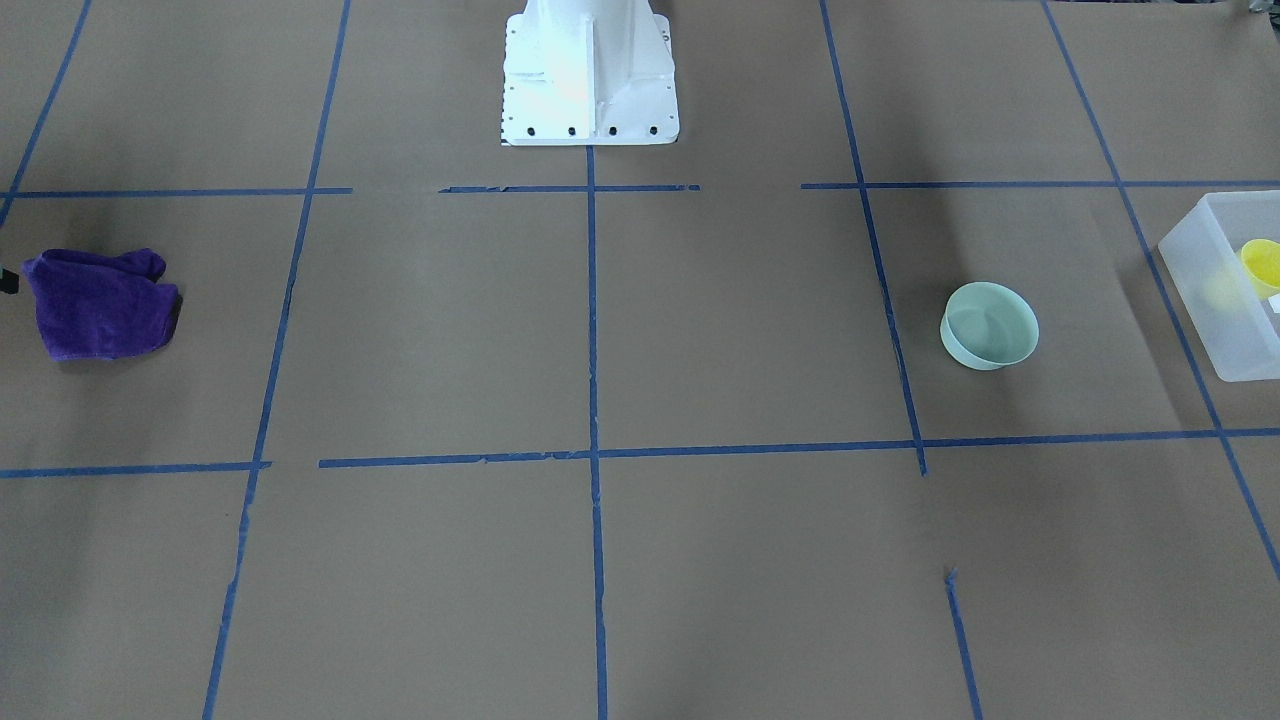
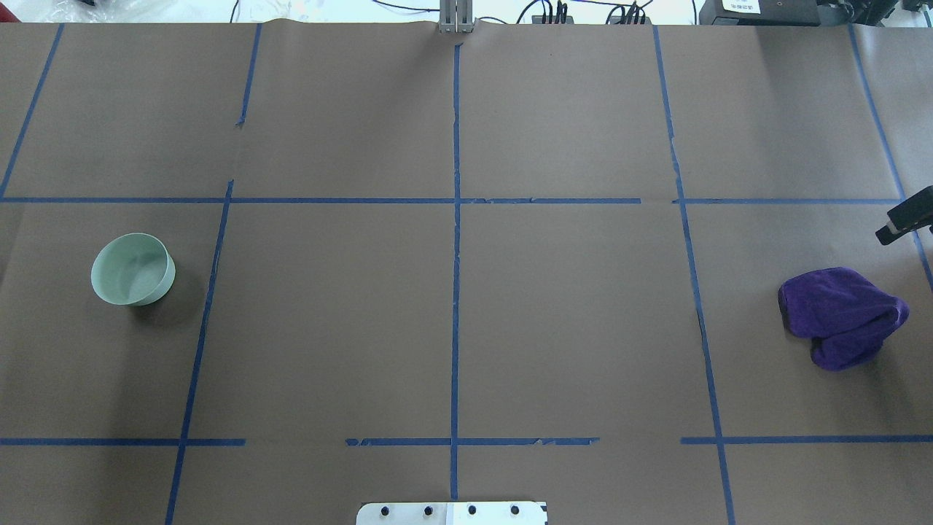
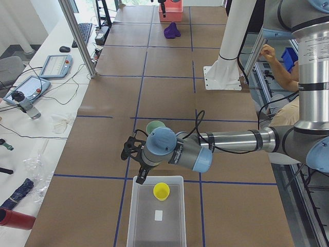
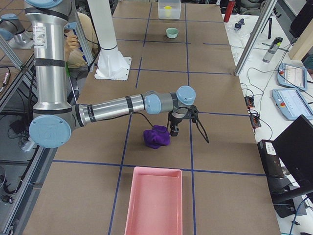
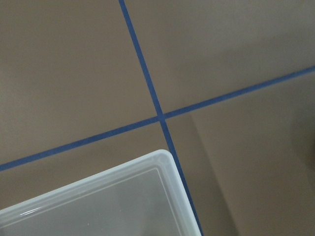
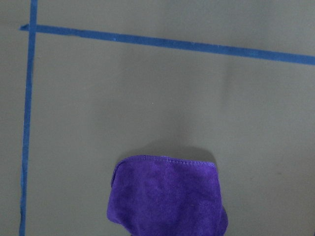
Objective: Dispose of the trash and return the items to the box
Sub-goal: 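Reach the right gripper down and grasp the purple cloth, then lift the purple cloth with the right gripper and drop it into the pink bin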
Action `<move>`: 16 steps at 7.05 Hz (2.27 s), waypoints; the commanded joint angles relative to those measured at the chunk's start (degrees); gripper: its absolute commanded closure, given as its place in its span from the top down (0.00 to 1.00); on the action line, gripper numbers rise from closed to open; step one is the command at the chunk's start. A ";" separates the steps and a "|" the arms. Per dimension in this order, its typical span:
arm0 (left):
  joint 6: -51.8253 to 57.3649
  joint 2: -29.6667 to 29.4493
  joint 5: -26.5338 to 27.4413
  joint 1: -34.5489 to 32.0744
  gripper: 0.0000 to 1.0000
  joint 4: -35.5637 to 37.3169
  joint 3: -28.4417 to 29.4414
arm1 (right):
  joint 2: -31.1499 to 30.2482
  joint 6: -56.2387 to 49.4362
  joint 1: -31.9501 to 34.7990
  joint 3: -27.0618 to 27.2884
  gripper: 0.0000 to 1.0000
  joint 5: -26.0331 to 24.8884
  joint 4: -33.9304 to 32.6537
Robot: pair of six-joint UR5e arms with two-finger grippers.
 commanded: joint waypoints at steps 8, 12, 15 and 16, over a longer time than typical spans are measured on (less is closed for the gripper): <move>-8.99 0.25 1.97 3.91 1.00 0.41 -4.81 | -8.21 9.13 -7.38 -2.68 0.00 -1.89 16.72; -9.08 0.34 -0.23 5.40 1.00 -2.65 -5.52 | -8.05 7.82 24.79 11.06 0.00 2.16 6.88; -26.49 -4.47 2.39 17.90 1.00 -3.02 -7.09 | -7.87 -16.06 37.15 -0.32 0.00 -1.33 2.24; -30.83 -5.71 7.80 21.36 1.00 -3.10 -7.44 | -6.74 -23.32 38.05 -3.59 0.00 -7.80 2.04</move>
